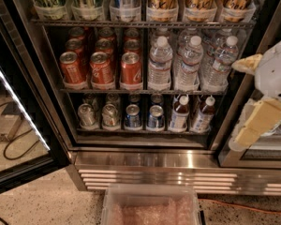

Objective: Pick coke can from middle shelf of fridge

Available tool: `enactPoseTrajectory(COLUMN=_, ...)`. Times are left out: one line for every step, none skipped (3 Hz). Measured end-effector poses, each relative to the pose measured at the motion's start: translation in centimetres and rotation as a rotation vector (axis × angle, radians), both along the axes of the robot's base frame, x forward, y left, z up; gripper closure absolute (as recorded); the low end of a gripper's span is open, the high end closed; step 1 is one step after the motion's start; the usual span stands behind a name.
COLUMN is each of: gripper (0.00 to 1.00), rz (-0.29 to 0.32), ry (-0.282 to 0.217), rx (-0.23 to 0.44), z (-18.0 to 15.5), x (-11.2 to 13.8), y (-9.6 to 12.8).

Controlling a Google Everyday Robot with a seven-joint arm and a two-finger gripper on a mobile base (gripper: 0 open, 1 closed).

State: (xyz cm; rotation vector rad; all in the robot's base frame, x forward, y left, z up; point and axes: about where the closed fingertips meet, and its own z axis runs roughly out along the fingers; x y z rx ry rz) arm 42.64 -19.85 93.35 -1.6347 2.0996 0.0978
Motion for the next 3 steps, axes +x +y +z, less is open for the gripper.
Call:
enactPoseTrajectory(gripper=0.0, rz=0.061, ry=0.06, rx=0.167, z=-3.5, x=0.6, y=2.5)
enactPoseTrajectory(gripper=0.0, rz=0.055, ry=0.057, rx=0.166, z=-3.5, x=0.6, y=2.4)
enactPoseTrajectory(gripper=0.0, rz=0.057, ry=0.053, rx=0.26, z=-5.0, x=0.8, y=4.2)
